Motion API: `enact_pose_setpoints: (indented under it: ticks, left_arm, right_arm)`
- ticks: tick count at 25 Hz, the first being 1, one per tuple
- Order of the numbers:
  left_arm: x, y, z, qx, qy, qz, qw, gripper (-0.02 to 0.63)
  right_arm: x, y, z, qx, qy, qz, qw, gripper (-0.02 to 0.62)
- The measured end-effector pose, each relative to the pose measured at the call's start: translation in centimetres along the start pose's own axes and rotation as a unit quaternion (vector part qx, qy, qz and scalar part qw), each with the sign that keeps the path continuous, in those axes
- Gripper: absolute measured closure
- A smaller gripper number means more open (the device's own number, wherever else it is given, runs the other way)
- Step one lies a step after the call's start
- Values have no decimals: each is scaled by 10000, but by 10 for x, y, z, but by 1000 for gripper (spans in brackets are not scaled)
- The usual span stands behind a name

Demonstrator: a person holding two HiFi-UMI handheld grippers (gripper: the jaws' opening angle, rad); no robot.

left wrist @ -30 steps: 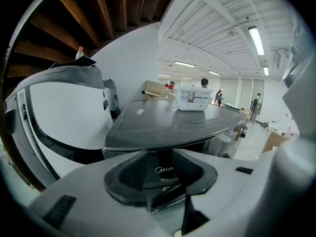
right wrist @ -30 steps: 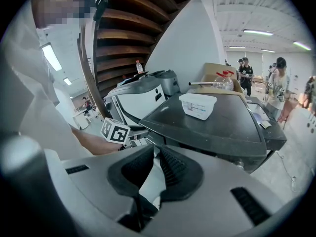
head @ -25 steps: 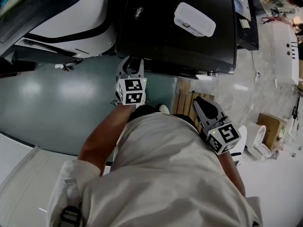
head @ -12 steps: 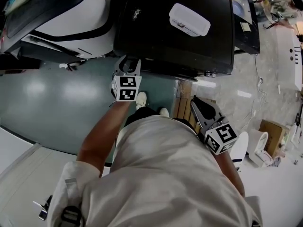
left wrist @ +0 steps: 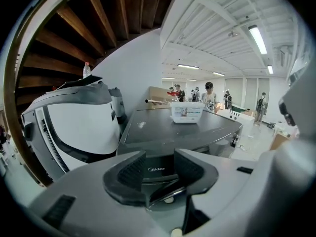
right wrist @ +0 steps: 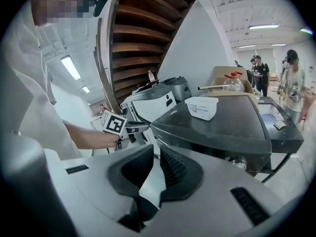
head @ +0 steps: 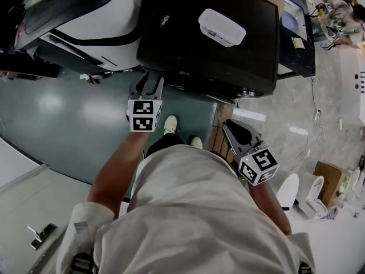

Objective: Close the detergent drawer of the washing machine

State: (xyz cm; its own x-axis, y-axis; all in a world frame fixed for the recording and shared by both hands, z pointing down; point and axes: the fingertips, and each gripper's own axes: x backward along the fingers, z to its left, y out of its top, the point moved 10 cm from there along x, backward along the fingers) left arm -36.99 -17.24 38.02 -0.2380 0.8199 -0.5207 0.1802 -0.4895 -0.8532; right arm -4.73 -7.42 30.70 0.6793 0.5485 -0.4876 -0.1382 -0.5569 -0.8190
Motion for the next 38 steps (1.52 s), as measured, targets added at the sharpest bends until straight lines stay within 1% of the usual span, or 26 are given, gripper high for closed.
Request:
enact_pose_setpoints:
  ticks: [5,8,9,11,15,19,25,29,32,38]
  left_arm:
    - [35,6,-23,105,-96,-40,9999,463]
    - [57,10,-43,29,-264,-15,9996,489]
    - [64,12,-50,22,-331,-10,9995,506]
    - [79,12,-66,57,-465,-6,9989,518]
    - [108,9,-96,226,-703,-56,9973,577]
    - [132,6,-121,477,-900,-145,9947,606]
    - [161,-6,-150,714,-1103,-224,9911,611]
    - [180,-12,-163,925,-1386,-263,9857,611]
    - [188,-14,-171,1006,-1492,-323,9831,611]
    - [197,-19,-187,979,-1685,-285,9804,611]
  right_arm:
    - [7,-6,-2,157,311,-69,9994,549]
    - [11,-10,-4,250,498,-98,9984,549]
    - [13,-11,-4,266,555,-101,9981,549]
    - [18,-14,-4,305,671,-107,9972,549]
    - [26,-20,-3,483,883,-112,9949,549]
    - [37,-27,-5,586,1024,-94,9930,551]
    - [51,-45,-4,731,1229,28,9897,551]
    - [61,-46,3,822,1314,-16,9879,551]
    - [66,-46,6,928,1365,-67,9863,552]
    - [79,-51,12,1064,1404,-120,9843,571]
